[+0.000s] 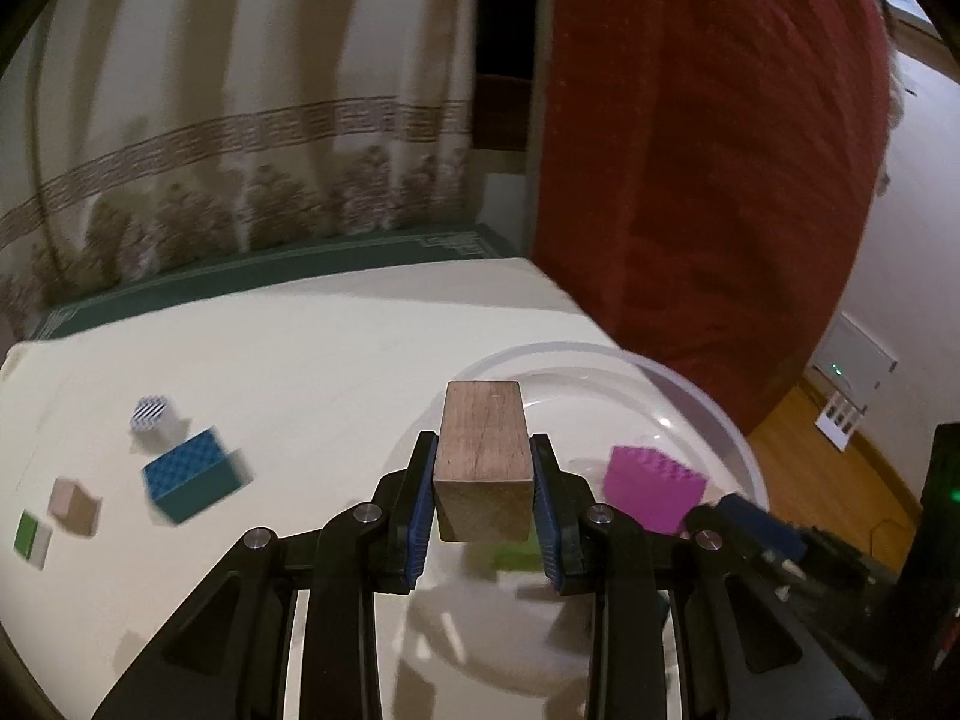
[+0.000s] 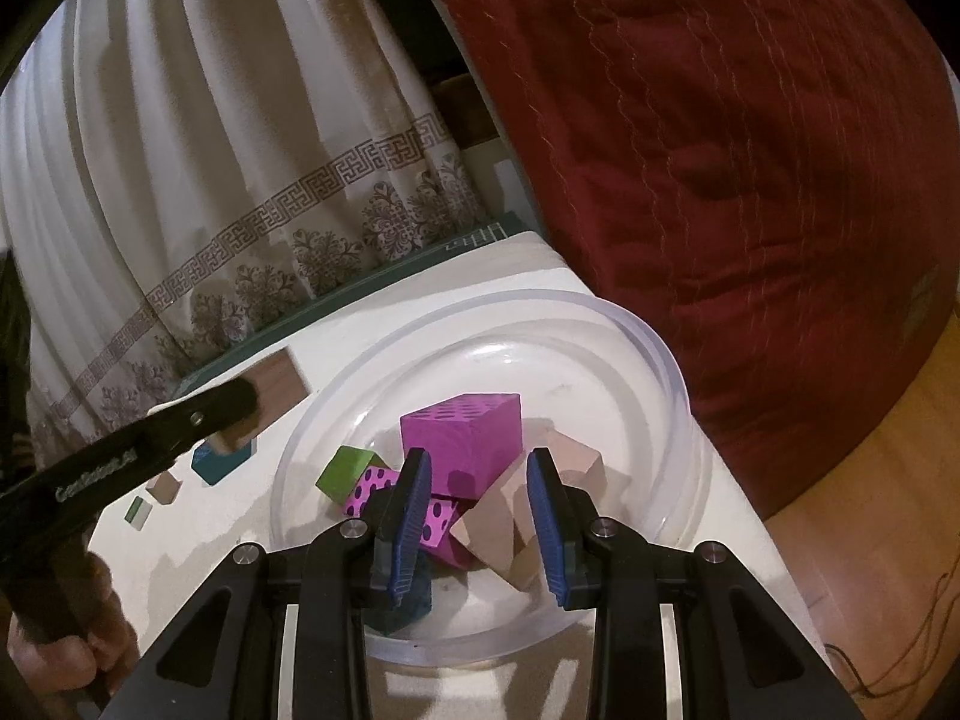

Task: Organize rigid objects
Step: 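Carry both blocks over the clear bowl and open both tools, then withdraw both tools from the bowl toward the remaining blocks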

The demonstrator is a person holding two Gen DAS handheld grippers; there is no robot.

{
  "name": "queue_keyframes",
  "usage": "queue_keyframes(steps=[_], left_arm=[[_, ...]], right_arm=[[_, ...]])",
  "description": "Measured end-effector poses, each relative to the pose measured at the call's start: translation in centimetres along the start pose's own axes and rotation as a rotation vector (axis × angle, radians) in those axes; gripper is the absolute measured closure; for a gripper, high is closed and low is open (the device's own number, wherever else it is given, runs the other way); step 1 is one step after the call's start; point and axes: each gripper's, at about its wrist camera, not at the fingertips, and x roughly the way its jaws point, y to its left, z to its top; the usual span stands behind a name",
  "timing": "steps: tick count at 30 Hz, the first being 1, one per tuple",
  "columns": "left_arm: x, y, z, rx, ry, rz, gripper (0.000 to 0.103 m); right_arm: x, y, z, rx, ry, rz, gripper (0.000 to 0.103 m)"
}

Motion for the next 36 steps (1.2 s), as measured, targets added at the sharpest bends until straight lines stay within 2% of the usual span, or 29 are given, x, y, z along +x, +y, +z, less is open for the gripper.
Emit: queue_keyframes(steps=[3,4,5,6,7,18,23,36], left_arm=[[1.0,-1.0,0.6,0.026,0.018,-0.028,0.07],[1.2,-1.0,0.7,0.024,0.028,-0.027,0.059],[1.3,-0.8,0.7,0.015,0.036,-0.023,0.042],[1.3,-0.6,0.6,0.003,0.035,-0.015,0.036],[1.2,-0.2,0.5,-0.013,0.025,-0.004,0.033],[0.4,2.0,-0.7,-0.063,0.052,0.054,0.033],[-0.4,2.5,-1.1,-0.079,0.046,0.054,0.029],[-1.9,5.5,-2.7,-0.149,0.057,0.113,0.022]], right_arm=[[0.1,0.0,-0.2,0.0,0.002,0.0,0.068],[0.1,0.0,-0.2,0.0,0.004,0.002,0.068],[0.2,0.0,-0.2,0.001,0.006,0.003,0.068],[0.2,-0.1,-0.2,0.002,0.006,0.004,0.068],[0.3,-0.2,-0.2,0.004,0.007,0.004,0.068],[0.3,-0.3,-0.5,0.008,0.0,0.003,0.067],[0.1,-0.1,-0.6,0.005,-0.013,-0.006,0.057],[-0.3,1.0,-0.8,-0.043,-0.022,-0.019,0.05]])
